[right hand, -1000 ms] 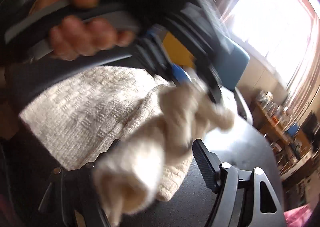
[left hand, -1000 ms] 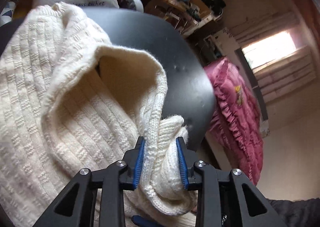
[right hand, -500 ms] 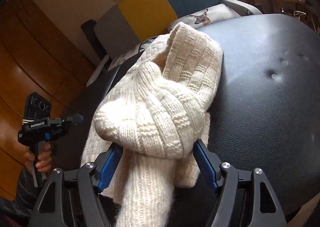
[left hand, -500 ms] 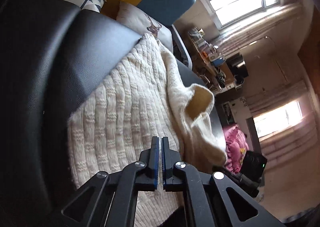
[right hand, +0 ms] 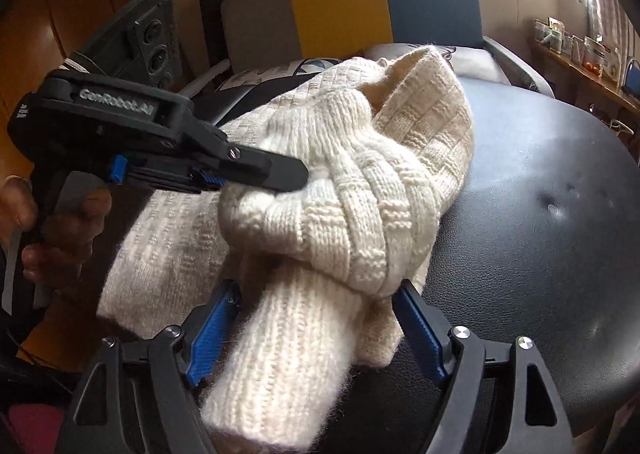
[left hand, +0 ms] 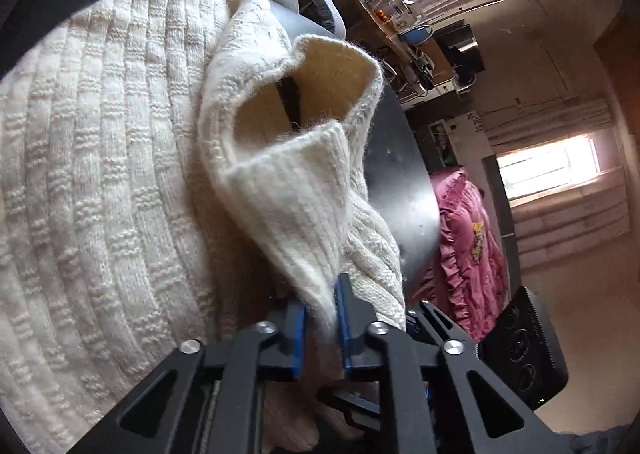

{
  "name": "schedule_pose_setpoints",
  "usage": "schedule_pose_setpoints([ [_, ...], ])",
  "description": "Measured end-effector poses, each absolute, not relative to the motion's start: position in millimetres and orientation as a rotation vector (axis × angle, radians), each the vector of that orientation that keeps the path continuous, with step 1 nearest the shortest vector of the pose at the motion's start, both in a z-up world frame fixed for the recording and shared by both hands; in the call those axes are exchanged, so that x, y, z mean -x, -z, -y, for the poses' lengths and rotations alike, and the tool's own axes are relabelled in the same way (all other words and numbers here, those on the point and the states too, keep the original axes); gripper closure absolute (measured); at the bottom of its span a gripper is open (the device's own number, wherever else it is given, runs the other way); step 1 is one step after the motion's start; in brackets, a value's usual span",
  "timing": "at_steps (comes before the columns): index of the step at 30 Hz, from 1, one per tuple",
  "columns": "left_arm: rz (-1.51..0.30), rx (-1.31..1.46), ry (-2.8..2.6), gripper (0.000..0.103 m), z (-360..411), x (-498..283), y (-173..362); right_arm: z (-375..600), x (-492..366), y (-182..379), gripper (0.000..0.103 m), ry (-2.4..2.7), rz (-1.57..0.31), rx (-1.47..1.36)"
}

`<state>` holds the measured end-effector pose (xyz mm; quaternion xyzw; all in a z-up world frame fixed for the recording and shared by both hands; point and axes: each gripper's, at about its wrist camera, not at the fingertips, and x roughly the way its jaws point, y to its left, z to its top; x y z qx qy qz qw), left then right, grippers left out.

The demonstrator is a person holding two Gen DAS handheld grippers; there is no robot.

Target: Fold clothes

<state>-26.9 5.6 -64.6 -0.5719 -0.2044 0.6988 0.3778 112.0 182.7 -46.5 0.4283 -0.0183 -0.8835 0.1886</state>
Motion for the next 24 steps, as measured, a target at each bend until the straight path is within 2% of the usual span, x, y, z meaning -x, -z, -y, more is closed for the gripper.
schedule_pose_setpoints([
  [3, 0.631, 1.277, -1.887, 0.096, 27.9, 24.5, 24.5, -182.8, -108.0, 45.8, 0.022, 2.482, 0.034, -1.179],
  [6, 0.735, 1.083, -1.975, 0.096, 61.5, 22.2, -15.7, -187.2, -103.4, 39.7, 0.022, 2.474, 0.057, -1.147],
  [11, 1.005, 0.749, -2.265, 0.096, 194.8, 10.3, -67.6, -204.0, -75.7, 46.1, 0.022, 2.430, 0.205, -1.193],
  [13, 1.029, 0.778, -2.370, 0.096, 229.2, 5.4, -62.7, -209.7, -70.6, 52.7, 0.022, 2.415, 0.272, -1.243],
  [15, 0.963, 0.849, -2.549, 0.096, 248.5, -1.4, -55.9, -214.4, -66.3, 59.8, 0.022, 2.406, 0.320, -1.302],
  [20, 1.166, 1.114, -2.836, 0.096, 315.4, -23.2, 1.7, -228.7, -60.4, 74.8, 0.022, 2.399, 0.369, -1.417],
  [24, 1.256, 1.313, -2.790, 0.094, 340.1, -46.2, 43.7, -237.0, -55.0, 77.7, 0.020, 2.392, 0.413, -1.432],
])
